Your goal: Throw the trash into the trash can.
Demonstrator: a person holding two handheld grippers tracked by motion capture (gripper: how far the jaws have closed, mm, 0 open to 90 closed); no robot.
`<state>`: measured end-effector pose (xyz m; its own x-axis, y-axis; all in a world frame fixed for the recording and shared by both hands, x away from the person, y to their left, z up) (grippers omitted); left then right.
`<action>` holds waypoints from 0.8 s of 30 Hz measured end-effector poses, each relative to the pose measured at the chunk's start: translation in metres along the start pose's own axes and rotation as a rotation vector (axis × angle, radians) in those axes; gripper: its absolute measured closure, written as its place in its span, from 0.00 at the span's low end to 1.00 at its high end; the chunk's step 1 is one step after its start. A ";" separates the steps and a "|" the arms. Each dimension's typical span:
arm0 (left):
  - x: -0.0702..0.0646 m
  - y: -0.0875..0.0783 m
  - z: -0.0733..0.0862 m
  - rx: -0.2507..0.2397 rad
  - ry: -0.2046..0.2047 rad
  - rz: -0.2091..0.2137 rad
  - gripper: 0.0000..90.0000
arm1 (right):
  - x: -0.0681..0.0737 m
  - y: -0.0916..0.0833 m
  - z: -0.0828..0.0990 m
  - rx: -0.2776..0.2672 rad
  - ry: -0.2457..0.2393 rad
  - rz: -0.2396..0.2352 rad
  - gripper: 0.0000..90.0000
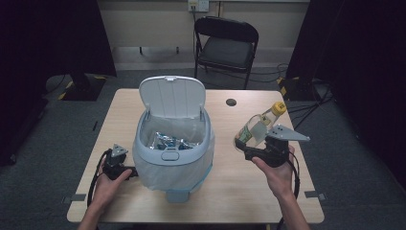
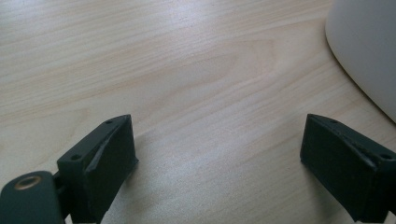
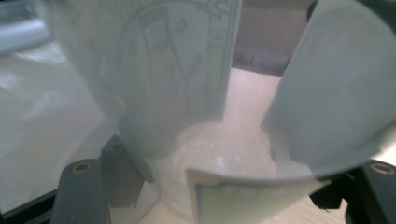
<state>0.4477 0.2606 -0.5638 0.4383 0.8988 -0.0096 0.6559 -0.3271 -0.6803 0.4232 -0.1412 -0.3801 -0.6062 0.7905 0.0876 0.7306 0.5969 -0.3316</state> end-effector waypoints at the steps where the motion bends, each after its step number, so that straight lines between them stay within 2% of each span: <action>1: 0.000 0.000 0.000 0.000 0.000 0.000 0.11 | 0.001 -0.002 -0.003 -0.010 -0.005 -0.001 0.31; 7: 0.000 0.000 0.000 0.001 0.001 0.001 0.11 | 0.009 -0.012 -0.021 -0.053 0.005 -0.042 0.31; 12: 0.000 0.001 0.000 0.005 0.005 0.000 0.10 | 0.017 -0.020 -0.042 -0.095 -0.007 -0.077 0.31; 14: 0.000 0.001 0.000 0.005 0.004 0.000 0.09 | 0.021 -0.021 -0.049 -0.110 -0.008 -0.098 0.31; 18: 0.000 0.001 0.000 0.006 0.004 0.000 0.09 | 0.028 -0.021 -0.063 -0.125 -0.027 -0.109 0.31; 21: 0.001 0.001 0.000 0.008 0.007 0.000 0.09 | 0.035 -0.021 -0.075 -0.149 -0.015 -0.135 0.31; 24: 0.000 0.001 0.000 0.008 0.006 0.000 0.09 | 0.040 -0.020 -0.087 -0.173 -0.027 -0.149 0.31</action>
<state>0.4485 0.2607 -0.5640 0.4418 0.8971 -0.0048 0.6514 -0.3245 -0.6859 0.4118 -0.1093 -0.2879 -0.7178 0.6894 0.0976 0.6740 0.7231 -0.1511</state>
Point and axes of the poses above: each handheld gripper's, and its own axes: y roughly forward along the jaws, z roughly out of its underside, x roughly to its left, the point moved 9 cm from there along y, roughly forward along the jaws
